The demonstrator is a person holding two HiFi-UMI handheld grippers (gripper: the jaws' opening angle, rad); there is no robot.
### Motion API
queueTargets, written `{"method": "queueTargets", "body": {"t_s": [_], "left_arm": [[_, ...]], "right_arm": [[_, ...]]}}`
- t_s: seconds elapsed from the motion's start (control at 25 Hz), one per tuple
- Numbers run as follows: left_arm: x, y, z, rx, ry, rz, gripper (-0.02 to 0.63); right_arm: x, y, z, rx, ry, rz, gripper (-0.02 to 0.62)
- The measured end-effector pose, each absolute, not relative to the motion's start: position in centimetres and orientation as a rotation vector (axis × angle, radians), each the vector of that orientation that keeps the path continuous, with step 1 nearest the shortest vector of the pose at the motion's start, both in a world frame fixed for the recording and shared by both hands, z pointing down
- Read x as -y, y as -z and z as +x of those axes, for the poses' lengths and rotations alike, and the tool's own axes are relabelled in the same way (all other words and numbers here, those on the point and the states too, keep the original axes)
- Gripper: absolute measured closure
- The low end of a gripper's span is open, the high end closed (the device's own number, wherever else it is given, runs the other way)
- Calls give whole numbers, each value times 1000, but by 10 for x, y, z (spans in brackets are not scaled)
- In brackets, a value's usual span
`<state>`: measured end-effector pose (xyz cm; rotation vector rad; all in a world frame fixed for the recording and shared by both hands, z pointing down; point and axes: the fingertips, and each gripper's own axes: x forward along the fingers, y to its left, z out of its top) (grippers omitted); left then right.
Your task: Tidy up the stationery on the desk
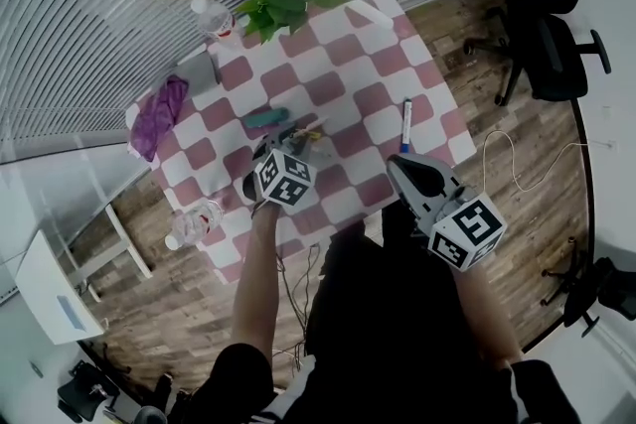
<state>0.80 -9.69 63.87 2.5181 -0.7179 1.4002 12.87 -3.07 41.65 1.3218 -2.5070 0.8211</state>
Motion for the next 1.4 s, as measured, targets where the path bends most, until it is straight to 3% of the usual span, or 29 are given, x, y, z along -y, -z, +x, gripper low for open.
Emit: {"method": "queueTargets", "body": {"t_s": [0.8,1.4], "left_arm": [[97,-653,9,686,-1436,2527,538],[103,-611,-3,896,-1262,2524,540]], "right_arm": [[27,-420,131,2512,-858,1331,575],[23,-411,120,2551,-816,1308,574]]}}
